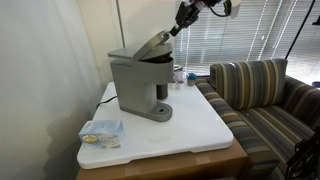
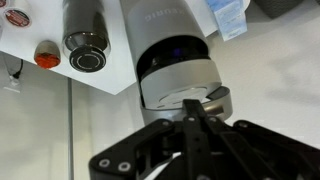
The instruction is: Open the coffee maker
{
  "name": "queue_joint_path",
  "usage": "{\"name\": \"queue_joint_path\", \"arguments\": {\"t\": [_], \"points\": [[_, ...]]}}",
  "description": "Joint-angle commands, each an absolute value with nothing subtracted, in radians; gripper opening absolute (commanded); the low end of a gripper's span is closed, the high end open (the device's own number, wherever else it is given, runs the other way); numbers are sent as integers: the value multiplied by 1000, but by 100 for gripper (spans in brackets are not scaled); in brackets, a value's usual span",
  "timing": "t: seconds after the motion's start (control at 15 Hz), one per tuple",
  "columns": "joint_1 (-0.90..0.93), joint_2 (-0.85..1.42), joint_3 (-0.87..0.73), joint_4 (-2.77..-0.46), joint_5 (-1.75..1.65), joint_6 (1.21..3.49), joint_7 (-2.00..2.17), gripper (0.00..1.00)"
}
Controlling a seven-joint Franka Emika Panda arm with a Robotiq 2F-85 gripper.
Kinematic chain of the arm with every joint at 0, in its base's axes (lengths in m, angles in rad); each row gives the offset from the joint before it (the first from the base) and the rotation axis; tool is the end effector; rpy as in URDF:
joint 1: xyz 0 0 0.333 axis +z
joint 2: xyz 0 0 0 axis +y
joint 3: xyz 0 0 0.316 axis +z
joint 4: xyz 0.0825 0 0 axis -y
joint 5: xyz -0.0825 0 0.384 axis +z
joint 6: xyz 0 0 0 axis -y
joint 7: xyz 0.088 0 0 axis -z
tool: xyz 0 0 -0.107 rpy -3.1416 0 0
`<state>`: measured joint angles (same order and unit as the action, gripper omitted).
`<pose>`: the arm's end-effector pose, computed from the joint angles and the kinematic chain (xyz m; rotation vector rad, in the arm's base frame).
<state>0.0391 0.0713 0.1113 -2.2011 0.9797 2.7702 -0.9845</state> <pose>0.5665 0.0490 0.3909 -2.6386 -0.3856 -0.8821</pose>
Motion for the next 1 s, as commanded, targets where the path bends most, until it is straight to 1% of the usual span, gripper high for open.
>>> {"name": "queue_joint_path", "arguments": {"t": [0.0, 0.67, 0.93], "points": [[35, 89, 106, -2155, 951, 2757, -969, 0], [30, 131, 99, -2043, 862, 2701, -899, 0], [42, 102, 60, -2116, 749, 2795, -656, 0]]}}
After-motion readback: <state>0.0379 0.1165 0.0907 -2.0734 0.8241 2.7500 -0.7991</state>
